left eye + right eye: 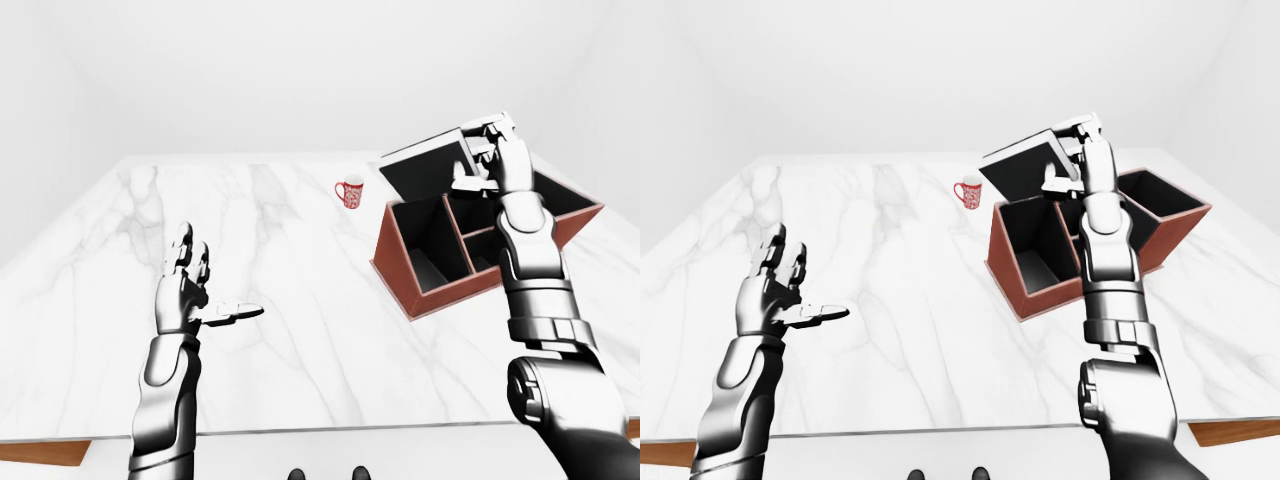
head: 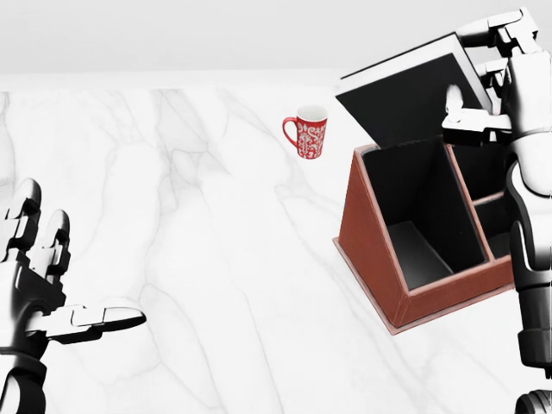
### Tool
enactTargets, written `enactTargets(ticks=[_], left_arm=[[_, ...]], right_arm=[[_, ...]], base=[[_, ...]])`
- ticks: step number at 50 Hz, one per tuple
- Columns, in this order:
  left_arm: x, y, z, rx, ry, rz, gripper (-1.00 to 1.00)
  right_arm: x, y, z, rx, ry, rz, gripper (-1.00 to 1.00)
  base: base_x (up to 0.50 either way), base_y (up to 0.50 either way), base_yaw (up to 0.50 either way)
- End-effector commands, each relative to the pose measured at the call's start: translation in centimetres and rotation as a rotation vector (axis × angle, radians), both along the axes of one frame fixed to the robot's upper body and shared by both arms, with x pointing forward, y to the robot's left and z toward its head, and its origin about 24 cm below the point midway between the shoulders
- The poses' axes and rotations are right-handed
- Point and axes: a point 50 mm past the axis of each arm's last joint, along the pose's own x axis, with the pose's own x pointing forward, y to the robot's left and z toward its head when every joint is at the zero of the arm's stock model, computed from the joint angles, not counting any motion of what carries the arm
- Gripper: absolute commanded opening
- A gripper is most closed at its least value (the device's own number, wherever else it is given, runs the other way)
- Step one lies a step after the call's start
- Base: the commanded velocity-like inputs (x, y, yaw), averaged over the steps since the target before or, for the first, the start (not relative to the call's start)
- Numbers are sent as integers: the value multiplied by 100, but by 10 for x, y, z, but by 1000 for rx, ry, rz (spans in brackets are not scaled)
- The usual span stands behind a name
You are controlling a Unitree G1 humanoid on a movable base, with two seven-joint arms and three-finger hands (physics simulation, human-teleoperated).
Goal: Pick up the book and place it in the left compartment of the caddy.
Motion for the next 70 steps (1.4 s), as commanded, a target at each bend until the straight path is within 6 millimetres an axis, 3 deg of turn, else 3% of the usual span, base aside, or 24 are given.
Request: enactTargets(ticks=[1,27,38,65,70], left_arm=[[-3,-3,6,6,-29,-6,100],[-5,-2,10,5,-48,-7,100],[-6,-1,10,3,-50,-8,100],[-8,-2,12,4,-58,-13,100],[-9,-2,12,5,-60,-17,100]], right_arm=[[-15,-35,6,-175,-12,-195,-100],[5,-45,-74,-266,270,-291,-100],[3,-52,-81,-292,305,-336,-100],[6,-41,-94,-342,360,-318,-100],[10,-38,-85,-417,337,-334,-100]], base=[[0,0,0],[0,0,0],[0,0,0],[0,0,0],[0,0,0]])
